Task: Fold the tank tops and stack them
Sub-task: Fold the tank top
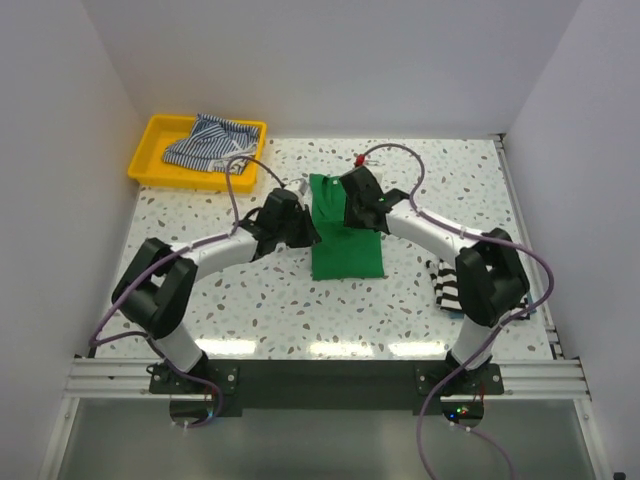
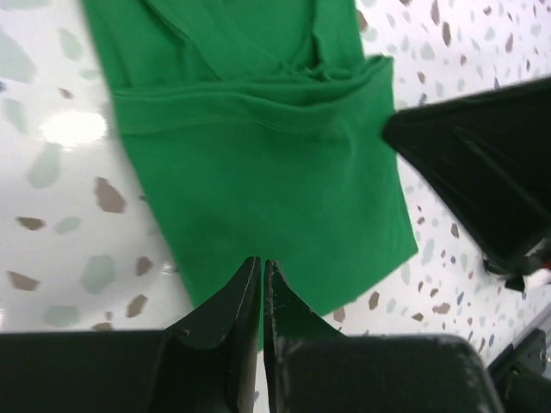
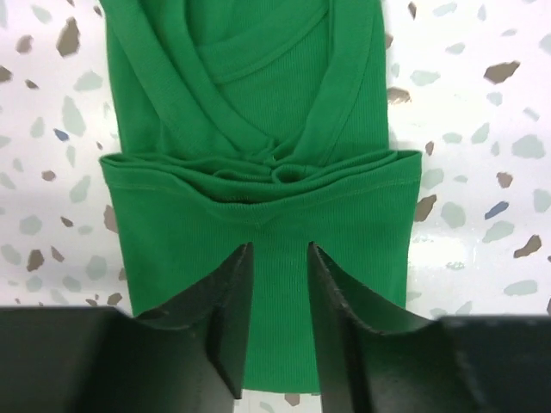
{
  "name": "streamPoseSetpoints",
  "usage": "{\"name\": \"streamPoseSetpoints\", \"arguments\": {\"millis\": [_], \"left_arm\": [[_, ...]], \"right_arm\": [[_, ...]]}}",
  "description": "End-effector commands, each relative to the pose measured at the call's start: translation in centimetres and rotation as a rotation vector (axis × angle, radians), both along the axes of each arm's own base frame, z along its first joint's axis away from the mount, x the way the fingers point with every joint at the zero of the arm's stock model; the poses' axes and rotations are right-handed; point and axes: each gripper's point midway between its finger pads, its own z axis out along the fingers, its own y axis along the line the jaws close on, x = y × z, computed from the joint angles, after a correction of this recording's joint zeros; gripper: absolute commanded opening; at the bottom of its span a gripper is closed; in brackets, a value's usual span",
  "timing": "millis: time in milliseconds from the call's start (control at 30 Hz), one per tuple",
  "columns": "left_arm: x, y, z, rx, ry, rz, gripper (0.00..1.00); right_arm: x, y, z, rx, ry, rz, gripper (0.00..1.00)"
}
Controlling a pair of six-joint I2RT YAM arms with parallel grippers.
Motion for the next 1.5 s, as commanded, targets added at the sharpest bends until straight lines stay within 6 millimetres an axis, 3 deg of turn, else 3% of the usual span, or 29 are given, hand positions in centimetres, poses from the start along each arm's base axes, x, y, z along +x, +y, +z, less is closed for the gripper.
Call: {"name": "streamPoseSetpoints", "arguments": {"millis": [0, 167, 267, 300, 400, 433, 500, 533, 567, 633, 767, 900, 1067, 1167, 1233, 1267, 1333, 1367, 1467], "left_arm": [[-0.7, -3.2, 1.7, -0.07, -0.042, -0.059, 0.1], [-1.4, -4.0, 0.1, -0.075, -0.006, -0.053, 0.08], [-2.2, -3.6, -0.9, -0.073, 0.017, -0.039, 0.07], [-2.6, -3.1, -1.0, -0.069, 0.02, -0.03, 0.07], [-3.3, -1.8, -0.5, -0.057, 0.007, 0.005, 0.08], [-3.7, -1.2, -0.6, -0.041, 0.02, 0.023, 0.08], [-4.4, 0.3, 0.0, -0.028, 0.003, 0.063, 0.09], [-5.0, 1.1, -0.3, -0.015, 0.023, 0.084, 0.1], [-5.5, 1.7, -0.2, -0.011, 0.025, 0.101, 0.11], [-7.2, 3.5, -0.4, -0.003, 0.039, 0.137, 0.13], [-10.4, 5.6, -0.7, -0.02, 0.065, 0.152, 0.18], [-14.1, 6.3, -2.1, -0.044, 0.127, 0.092, 0.24], [-17.6, 5.6, -3.1, -0.114, 0.185, 0.0, 0.38], [-19.7, 4.3, -2.7, -0.195, 0.221, -0.093, 0.48], [-20.2, 4.0, -2.6, -0.207, 0.232, -0.104, 0.51], [-20.8, 3.9, -2.8, -0.206, 0.238, -0.115, 0.52], [-20.8, 3.3, -2.4, -0.254, 0.229, -0.109, 0.54], [-21.4, 3.3, -2.8, -0.264, 0.246, -0.115, 0.55], [-22.0, 3.2, -3.5, -0.263, 0.286, -0.083, 0.55]], "right_arm": [[0.2, -0.5, -2.5, -0.048, 0.022, -0.009, 0.33], [2.1, 0.9, -6.1, -0.091, 0.061, 0.03, 0.31], [2.1, 1.8, -8.6, -0.083, 0.109, 0.068, 0.4], [1.6, 2.2, -9.0, -0.08, 0.118, 0.078, 0.47], [-0.3, 2.0, -10.2, -0.092, 0.146, 0.086, 0.49], [-1.9, 1.8, -11.0, -0.109, 0.176, 0.092, 0.5], [-3.8, 2.6, -10.2, -0.094, 0.167, 0.118, 0.52], [-5.6, 1.9, -11.2, -0.116, 0.19, 0.124, 0.52], [-6.4, 2.1, -10.0, -0.105, 0.167, 0.132, 0.53], [-9.5, 1.9, -10.8, -0.128, 0.185, 0.154, 0.54], [-12.9, 1.5, -10.6, -0.077, 0.215, 0.148, 0.56], [-13.2, 1.3, -8.2, -0.019, 0.169, 0.128, 0.68], [-12.7, 2.7, -2.2, 0.096, 0.089, 0.15, 0.8], [-13.1, 1.0, 0.4, 0.101, 0.051, 0.102, 0.82], [-14.5, -0.8, -0.4, 0.093, 0.08, 0.058, 0.81], [-15.2, -1.3, 0.3, 0.129, 0.073, 0.051, 0.77], [-16.9, -2.9, -1.2, 0.139, 0.114, 0.01, 0.72], [-17.5, -3.1, -0.8, 0.173, 0.106, 0.005, 0.7], [-20.2, -3.6, -3.0, 0.237, 0.189, -0.01, 0.65]]}}
